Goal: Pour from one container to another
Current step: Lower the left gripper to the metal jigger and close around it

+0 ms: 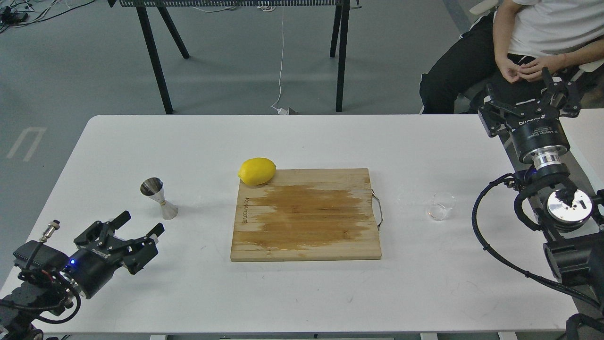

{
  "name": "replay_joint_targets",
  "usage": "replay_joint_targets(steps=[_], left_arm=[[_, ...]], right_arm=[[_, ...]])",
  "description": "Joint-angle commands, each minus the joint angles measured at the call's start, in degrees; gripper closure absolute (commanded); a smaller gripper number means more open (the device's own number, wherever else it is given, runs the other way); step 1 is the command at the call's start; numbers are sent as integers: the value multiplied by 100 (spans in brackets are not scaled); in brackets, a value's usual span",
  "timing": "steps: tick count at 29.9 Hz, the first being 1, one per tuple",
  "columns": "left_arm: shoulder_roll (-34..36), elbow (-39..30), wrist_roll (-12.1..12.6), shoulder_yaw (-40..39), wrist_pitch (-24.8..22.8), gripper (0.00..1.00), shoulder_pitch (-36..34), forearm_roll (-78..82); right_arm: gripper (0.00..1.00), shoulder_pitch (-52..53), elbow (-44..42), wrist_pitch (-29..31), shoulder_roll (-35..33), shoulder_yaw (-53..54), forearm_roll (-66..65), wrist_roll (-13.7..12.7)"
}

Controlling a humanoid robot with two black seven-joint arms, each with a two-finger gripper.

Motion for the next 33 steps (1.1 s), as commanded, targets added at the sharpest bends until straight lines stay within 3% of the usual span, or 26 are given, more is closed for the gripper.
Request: replay_joint_targets(steps=[1, 6, 11, 15, 22, 29, 33], left_arm=[[-319, 814, 12, 377, 114, 11, -620, 34], [-741, 1756, 30, 650, 114, 11, -1174, 34], [-786, 1976, 74, 659, 114, 12, -1342, 34], [-873, 2046, 74, 659, 114, 21, -1439, 34], [-1119, 2204, 74, 668, 114, 24, -1570, 34], [-1339, 2688, 65, 659, 114, 40, -1711, 33], [-1383, 2706, 74, 659, 114, 41, -1799, 33]], right_arm=[[0, 4, -9, 0, 0, -11, -3, 0], [0, 4, 0, 0, 0, -2, -3, 0], [0, 4, 8, 0, -53, 7, -3, 0], [0, 4, 8, 0, -62, -2, -3, 0], [0, 13, 0, 0, -79, -2, -3, 0], [0, 13, -9, 0, -132, -2, -3, 0], [0, 21, -9, 0, -106, -11, -3, 0]])
